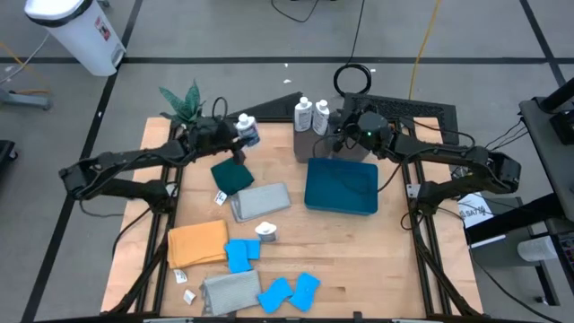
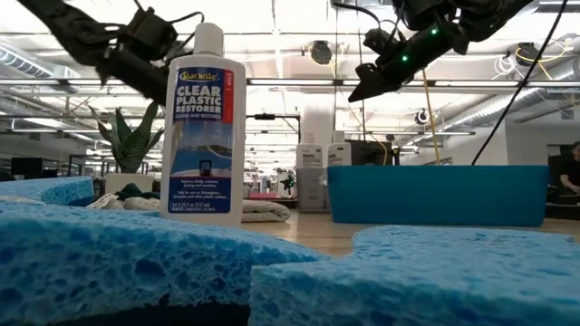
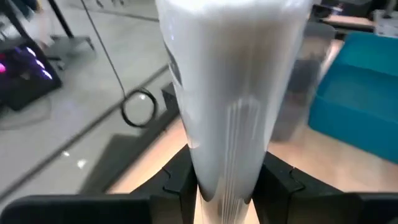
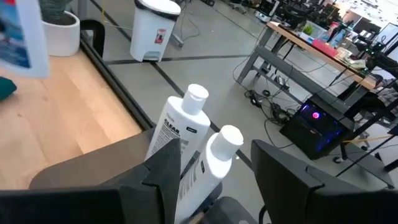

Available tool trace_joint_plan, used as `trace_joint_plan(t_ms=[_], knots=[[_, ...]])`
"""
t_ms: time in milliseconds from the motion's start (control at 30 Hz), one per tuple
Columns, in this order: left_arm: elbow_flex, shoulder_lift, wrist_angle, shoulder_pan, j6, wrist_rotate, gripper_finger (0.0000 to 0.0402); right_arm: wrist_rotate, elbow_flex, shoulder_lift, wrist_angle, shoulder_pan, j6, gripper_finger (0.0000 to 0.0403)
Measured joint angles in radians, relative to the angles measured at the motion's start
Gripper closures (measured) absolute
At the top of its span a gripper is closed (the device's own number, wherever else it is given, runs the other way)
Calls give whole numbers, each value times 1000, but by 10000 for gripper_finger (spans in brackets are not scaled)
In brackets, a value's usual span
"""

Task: Pick & Place Kitchen Items
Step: Put the white clear plastic restorer into the left black bin

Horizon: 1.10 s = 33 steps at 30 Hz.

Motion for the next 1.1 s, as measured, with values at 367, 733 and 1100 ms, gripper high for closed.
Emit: trace_joint_plan(t_ms=[367,733,1100], knots=[[-25,-23,10,-65,16,84,284,-2,0,-6,-45,-13,64,237],[-25,-23,10,-66,8,145,284,-5,0,-6,-78,-21,130,237],[-25,-23,12,-120,-14,318,284,-361,0,2,-75,-22,165,237]])
